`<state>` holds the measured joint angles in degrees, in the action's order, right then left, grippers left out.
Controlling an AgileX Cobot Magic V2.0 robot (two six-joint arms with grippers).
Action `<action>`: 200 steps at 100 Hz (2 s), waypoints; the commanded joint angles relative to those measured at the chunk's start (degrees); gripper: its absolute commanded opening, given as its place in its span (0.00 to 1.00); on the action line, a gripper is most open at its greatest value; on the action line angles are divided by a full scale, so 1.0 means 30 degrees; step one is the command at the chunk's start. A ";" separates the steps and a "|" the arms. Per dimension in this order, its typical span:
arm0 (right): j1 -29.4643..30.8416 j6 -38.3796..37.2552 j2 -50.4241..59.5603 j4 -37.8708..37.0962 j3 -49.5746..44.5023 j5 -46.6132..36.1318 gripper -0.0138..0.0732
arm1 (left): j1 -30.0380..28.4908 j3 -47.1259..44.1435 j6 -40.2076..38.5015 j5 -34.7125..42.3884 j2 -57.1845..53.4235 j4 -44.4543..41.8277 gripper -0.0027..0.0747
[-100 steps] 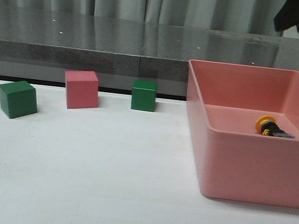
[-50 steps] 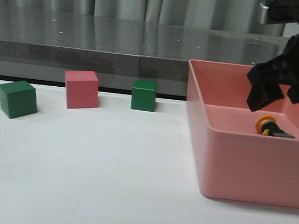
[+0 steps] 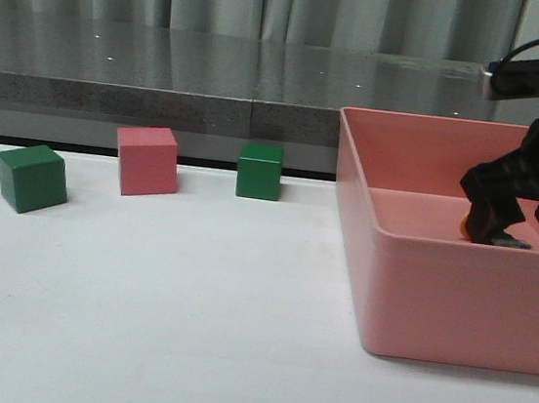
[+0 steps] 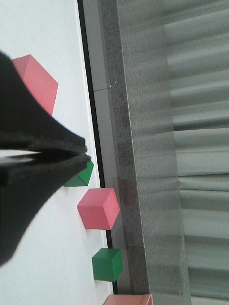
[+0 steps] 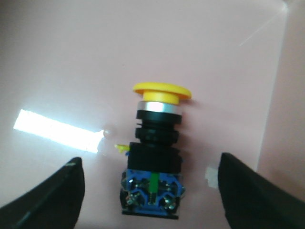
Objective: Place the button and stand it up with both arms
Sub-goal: 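Lower the right gripper into the pink tray and grasp the yellow button, then lift the button out of the tray and carry it toward the cubes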
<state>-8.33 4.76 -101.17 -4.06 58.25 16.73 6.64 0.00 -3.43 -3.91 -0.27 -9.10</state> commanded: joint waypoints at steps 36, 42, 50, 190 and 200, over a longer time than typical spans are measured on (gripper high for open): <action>-0.0005 0.0179 0.0006 0.0023 0.0684 0.0395 0.38 | -0.0021 -0.0873 -0.0172 0.1600 -0.0608 0.0198 0.01; -0.0005 0.0179 0.0073 0.0116 0.1069 0.1090 0.37 | -0.0021 -0.0873 -0.0172 0.1600 -0.0608 0.0198 0.01; -0.0005 0.0179 0.0397 0.0381 0.1708 0.2233 0.37 | -0.0021 -0.0873 -0.0172 0.1600 -0.0608 0.0198 0.01; -1.0343 2.1332 -0.5074 0.8016 1.1075 0.7277 0.55 | -0.0021 -0.0873 -0.0172 0.1600 -0.0608 0.0198 0.01; -1.0343 2.1332 -0.5074 0.8051 1.1108 0.7238 0.72 | -0.0021 -0.0873 -0.0172 0.1600 -0.0608 0.0198 0.01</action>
<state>-39.36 67.96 -119.74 18.49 89.42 39.43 6.64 0.00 -3.43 -3.91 -0.27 -9.10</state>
